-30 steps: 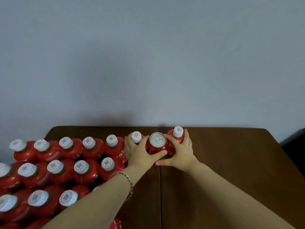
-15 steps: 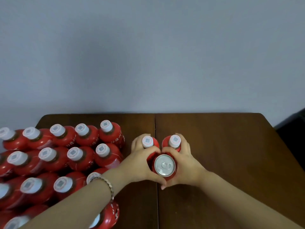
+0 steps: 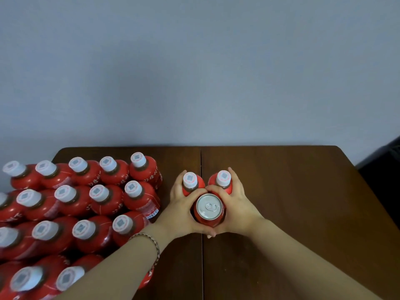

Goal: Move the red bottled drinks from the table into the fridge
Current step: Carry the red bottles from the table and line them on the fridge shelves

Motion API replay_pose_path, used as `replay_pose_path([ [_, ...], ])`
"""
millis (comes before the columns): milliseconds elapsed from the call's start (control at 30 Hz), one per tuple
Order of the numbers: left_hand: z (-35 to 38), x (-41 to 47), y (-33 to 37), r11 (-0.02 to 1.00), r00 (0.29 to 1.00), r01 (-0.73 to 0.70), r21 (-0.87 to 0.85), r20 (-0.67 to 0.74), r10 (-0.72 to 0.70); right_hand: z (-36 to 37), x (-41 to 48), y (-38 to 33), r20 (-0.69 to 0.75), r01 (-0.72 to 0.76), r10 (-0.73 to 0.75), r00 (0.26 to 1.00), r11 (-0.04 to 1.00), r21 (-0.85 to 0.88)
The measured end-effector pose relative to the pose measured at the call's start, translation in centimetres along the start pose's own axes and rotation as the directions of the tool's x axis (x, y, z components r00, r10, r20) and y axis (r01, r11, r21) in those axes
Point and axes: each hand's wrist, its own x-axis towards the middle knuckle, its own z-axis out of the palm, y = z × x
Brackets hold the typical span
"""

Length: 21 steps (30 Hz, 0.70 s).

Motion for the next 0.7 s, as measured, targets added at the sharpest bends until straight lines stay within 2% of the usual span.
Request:
replay_pose_path([
  [167, 0.7, -0.9, 0.7, 0.998, 0.994, 0.051, 0.048, -0.096, -0.047, 0.4, -0.9, -1.1, -0.027, -0.056, 0.053, 0.998, 0.99, -0.126],
  [400, 3.0, -6.5, 3.0, 0.996, 0.992, 0.084, -0.033, -0.095, -0.087, 0.7, -7.2, -2.7, 0.032, -0.1, 0.104, 0.994, 0.989, -0.106],
  [567, 1.2, -9.6, 7.3, 1.0, 0.996, -0.004, -0.004, -0.093, 0.003, -2.1, -12.0, -5.9, -0.038, -0.105, 0.102, 0.994, 0.99, -0.089],
  [700, -1.2, -12.3, 12.1, 0.988, 0.985, -0.146, 0.055, -0.083, 0.15, -5.4, -16.6, -10.1, -0.176, -0.133, 0.116, 0.978, 0.987, -0.088],
])
